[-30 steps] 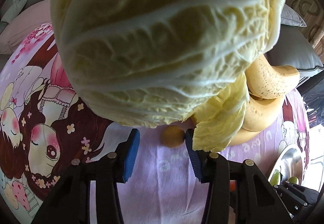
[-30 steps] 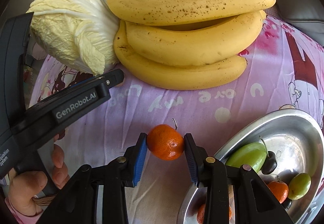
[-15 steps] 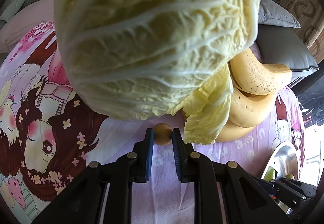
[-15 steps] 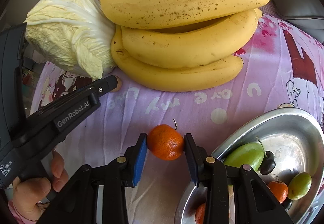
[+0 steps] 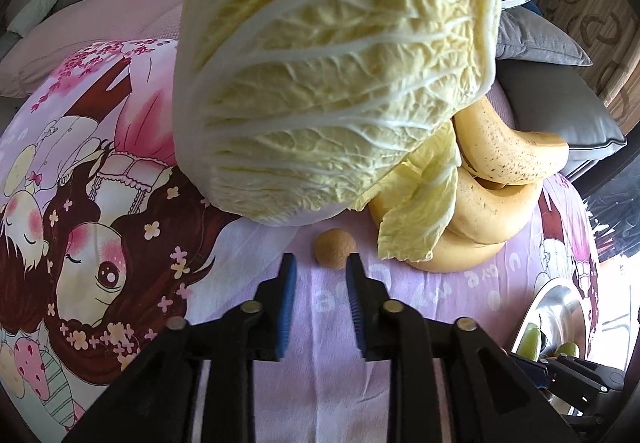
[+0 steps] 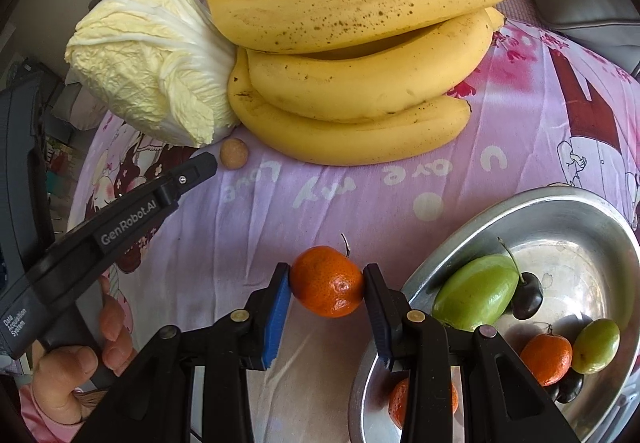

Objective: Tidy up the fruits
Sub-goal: 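Carry the brown fruit with the left tool while the right carries the tangerine over the bowl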

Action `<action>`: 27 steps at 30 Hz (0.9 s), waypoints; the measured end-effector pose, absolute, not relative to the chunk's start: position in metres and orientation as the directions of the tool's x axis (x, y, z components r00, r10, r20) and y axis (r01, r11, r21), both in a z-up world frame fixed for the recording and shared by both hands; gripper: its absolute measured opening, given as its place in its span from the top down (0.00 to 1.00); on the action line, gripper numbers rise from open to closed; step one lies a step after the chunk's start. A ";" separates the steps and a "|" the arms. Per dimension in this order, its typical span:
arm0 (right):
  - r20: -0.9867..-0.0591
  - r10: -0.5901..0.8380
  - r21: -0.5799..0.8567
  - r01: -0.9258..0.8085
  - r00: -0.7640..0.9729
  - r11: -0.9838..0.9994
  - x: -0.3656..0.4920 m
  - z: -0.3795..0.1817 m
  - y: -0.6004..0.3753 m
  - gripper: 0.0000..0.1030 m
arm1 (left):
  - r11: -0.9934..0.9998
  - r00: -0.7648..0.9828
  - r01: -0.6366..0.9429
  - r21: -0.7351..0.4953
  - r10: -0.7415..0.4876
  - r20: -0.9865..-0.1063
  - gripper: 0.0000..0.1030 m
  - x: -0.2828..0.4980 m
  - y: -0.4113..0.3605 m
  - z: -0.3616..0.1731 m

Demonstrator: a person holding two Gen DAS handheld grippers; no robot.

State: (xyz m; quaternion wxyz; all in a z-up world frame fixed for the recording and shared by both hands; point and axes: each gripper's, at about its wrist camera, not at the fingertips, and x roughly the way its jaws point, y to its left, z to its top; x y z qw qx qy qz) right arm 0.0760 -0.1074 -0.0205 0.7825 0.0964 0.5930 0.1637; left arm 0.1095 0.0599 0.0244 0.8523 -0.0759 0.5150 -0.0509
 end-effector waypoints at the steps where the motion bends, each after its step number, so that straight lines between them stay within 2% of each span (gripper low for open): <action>1: -0.895 0.372 0.347 -0.139 0.245 0.927 0.076 -0.020 -0.108 0.62 | 0.983 0.471 0.019 -0.185 -0.172 -0.865 0.70 0.110 0.056 0.022; 13: -0.885 0.394 0.370 -0.141 0.247 0.918 0.074 -0.019 -0.119 0.62 | 0.989 0.485 0.004 -0.145 -0.129 -0.865 0.70 0.124 0.032 -0.021; 16: -0.886 0.392 0.367 -0.142 0.248 0.919 0.075 -0.020 -0.119 0.62 | 0.989 0.486 0.008 -0.146 -0.131 -0.864 0.75 0.125 0.026 -0.027; 23: -0.883 0.396 0.372 -0.138 0.252 0.918 0.070 -0.015 -0.120 0.62 | 0.987 0.468 0.022 -0.159 -0.151 -0.871 0.75 0.107 0.010 -0.018; 27: -0.881 0.399 0.376 -0.134 0.254 0.917 0.061 -0.009 -0.121 0.62 | 0.977 0.434 0.014 -0.213 -0.198 -0.879 0.75 0.092 0.009 -0.017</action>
